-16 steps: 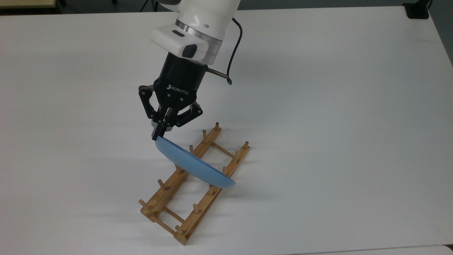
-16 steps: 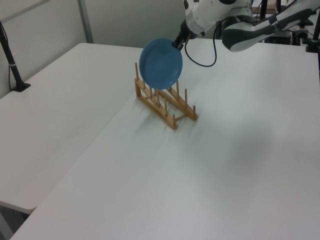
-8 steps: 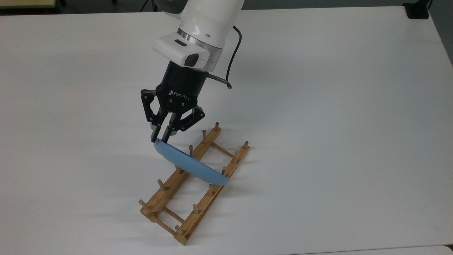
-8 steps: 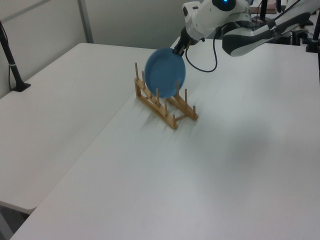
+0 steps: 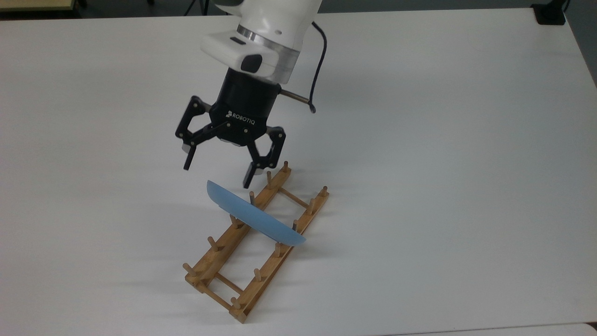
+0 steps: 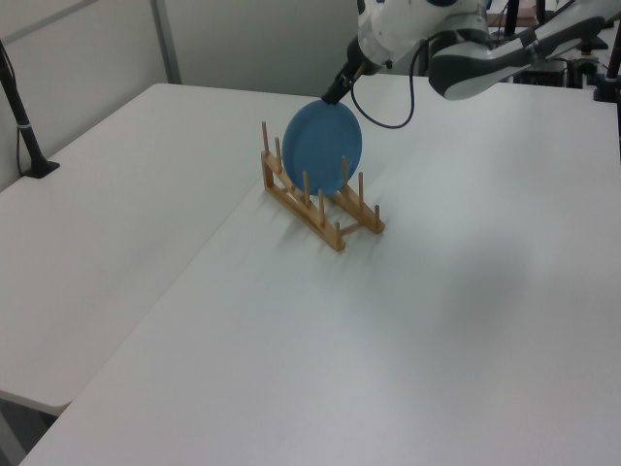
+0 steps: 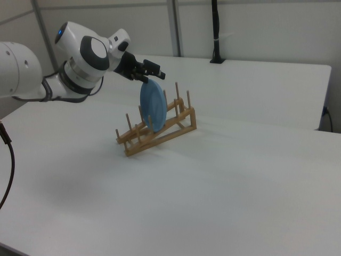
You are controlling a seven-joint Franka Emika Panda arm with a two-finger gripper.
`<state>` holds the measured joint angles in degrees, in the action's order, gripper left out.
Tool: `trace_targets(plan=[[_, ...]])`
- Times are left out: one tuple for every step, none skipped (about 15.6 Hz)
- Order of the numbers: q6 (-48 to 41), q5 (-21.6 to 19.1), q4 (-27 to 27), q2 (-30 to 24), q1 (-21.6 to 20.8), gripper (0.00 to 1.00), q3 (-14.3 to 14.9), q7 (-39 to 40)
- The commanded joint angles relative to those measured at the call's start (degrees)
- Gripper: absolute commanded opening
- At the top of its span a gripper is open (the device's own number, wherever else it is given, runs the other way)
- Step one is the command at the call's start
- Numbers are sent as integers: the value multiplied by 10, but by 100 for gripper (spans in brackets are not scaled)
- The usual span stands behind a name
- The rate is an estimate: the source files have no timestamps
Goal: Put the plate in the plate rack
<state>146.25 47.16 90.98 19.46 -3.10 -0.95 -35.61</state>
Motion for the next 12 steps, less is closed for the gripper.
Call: trace_targets(plan=[[-37, -74, 3, -26, -17, 100, -1, -10], [-55, -95, -3, -28, -24, 100, -1, -10], [-77, -119, -5, -34, -26, 100, -1, -6], [-98, -144, -5, -37, -30, 100, -1, 4], [-119, -167, -6, -39, -37, 100, -1, 19], [-146, -193, -12, -47, -43, 100, -1, 38], [-178, -222, -19, -50, -45, 100, -1, 56], [-212, -253, -23, -57, -45, 100, -1, 77], [-240, -281, -23, -70, -45, 100, -1, 104], [-265, -304, -23, -82, -46, 100, -1, 133], [-296, -326, -23, -93, -45, 100, -1, 160], [-328, -344, -23, -104, -45, 100, -1, 184]])
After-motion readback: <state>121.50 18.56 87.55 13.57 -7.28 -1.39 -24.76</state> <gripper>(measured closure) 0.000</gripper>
